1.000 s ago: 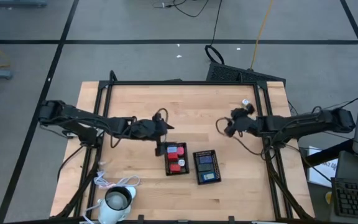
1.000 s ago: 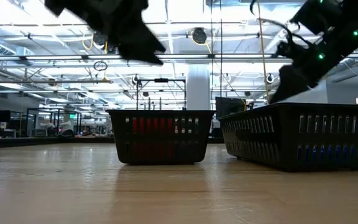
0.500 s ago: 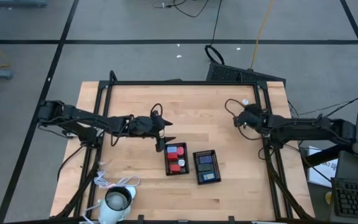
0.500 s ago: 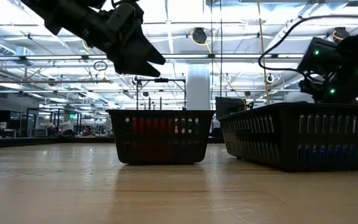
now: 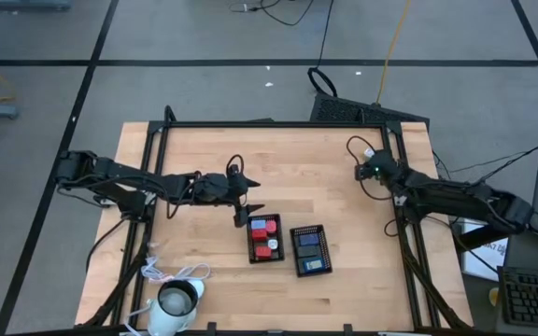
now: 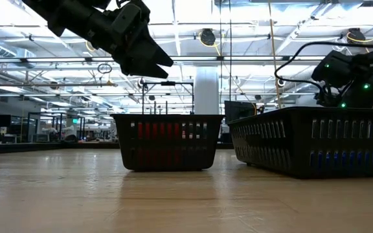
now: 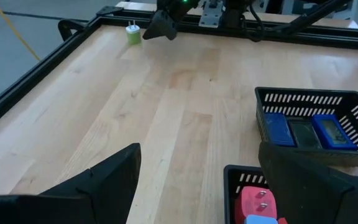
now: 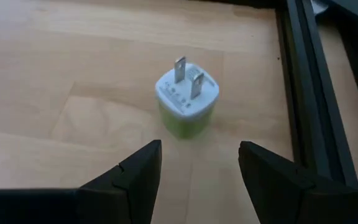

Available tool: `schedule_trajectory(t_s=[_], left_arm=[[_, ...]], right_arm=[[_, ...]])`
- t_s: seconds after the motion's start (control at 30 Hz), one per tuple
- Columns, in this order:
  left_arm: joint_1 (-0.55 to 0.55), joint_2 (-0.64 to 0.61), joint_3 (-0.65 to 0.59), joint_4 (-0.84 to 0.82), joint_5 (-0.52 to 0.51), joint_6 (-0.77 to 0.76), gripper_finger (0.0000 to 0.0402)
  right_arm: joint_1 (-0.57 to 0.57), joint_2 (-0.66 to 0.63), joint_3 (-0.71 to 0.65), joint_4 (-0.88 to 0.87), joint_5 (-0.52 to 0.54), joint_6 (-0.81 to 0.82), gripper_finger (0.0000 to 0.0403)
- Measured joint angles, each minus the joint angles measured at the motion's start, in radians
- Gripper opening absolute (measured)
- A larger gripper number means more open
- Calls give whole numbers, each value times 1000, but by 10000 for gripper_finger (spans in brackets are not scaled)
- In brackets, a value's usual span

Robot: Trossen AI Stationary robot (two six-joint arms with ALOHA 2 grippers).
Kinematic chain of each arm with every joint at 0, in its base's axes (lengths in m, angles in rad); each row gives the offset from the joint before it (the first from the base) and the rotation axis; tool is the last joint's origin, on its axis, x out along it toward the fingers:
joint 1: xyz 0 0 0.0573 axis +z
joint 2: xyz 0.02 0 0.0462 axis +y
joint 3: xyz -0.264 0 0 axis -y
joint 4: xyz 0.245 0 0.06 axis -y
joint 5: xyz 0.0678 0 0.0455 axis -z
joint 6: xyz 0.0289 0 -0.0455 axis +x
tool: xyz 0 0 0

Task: Pick & Place Office items
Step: Put the light green charger adapter into the left basket

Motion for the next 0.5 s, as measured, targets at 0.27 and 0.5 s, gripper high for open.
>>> schedule_trajectory(t_s=[0.27, 0.5], left_arm=[[0, 0, 0, 2, 0, 1, 328], [0, 0, 0, 2, 0, 1, 328]], right_arm=[[-107, 53, -32, 227, -155, -173, 203], [-170, 134, -32, 280, -209, -313, 203]])
